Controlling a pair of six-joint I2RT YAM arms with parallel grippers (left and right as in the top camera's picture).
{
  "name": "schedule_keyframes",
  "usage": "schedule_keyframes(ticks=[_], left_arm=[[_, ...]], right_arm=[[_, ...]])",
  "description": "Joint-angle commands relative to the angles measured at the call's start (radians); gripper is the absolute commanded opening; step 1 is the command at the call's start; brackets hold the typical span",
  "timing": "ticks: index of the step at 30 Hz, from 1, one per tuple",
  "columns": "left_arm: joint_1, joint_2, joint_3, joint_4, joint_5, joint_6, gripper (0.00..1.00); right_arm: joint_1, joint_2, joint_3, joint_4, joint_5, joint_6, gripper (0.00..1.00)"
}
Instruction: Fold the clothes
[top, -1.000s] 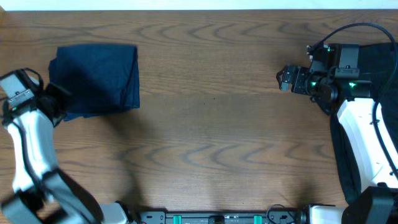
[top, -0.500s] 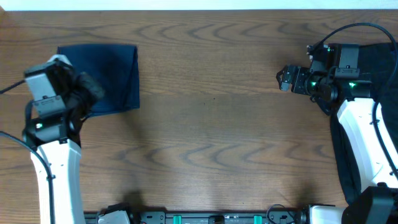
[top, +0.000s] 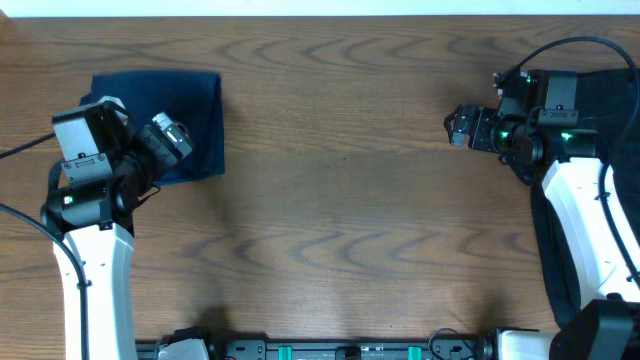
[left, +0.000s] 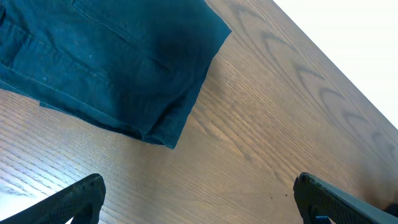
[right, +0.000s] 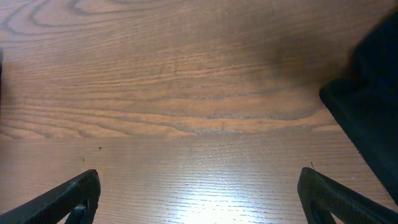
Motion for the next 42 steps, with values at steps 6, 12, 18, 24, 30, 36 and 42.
schedule_keyframes(ticks=[6, 12, 18, 24, 30, 36, 42], left_arm=[[-0.004, 0.002, 0.002, -0.011, -0.002, 0.010, 0.98], [-0.004, 0.002, 0.002, -0.011, -0.002, 0.010, 0.98], [-0.004, 0.002, 0.002, -0.011, -0.002, 0.010, 0.98], [-0.004, 0.002, 0.002, -0.011, -0.002, 0.010, 0.98], [-0.004, 0.002, 0.002, -0.011, -0.002, 0.010, 0.98], [-0.004, 0.002, 0.002, -0.011, -0.002, 0.010, 0.98], [-0.004, 0.002, 0.002, -0.011, -0.002, 0.010, 0.98]], right_arm=[[-0.007, 0.001, -0.002, -0.003, 0.003, 0.003, 0.99], [-0.007, 0.006, -0.002, -0.003, 0.004, 0.003, 0.99], [-0.001, -0.058, -0.002, -0.004, 0.003, 0.003, 0.99], [-0.001, -0.249, -0.002, -0.004, 0.003, 0.003, 0.99], [0.024, -0.501, -0.002, -0.004, 0.003, 0.003, 0.99], [0.136, -0.748, -0.003, -0.005, 0.008, -0.001, 0.99], [0.165, -0.955, -0.005, -0.020, 0.014, -0.008, 0.99]])
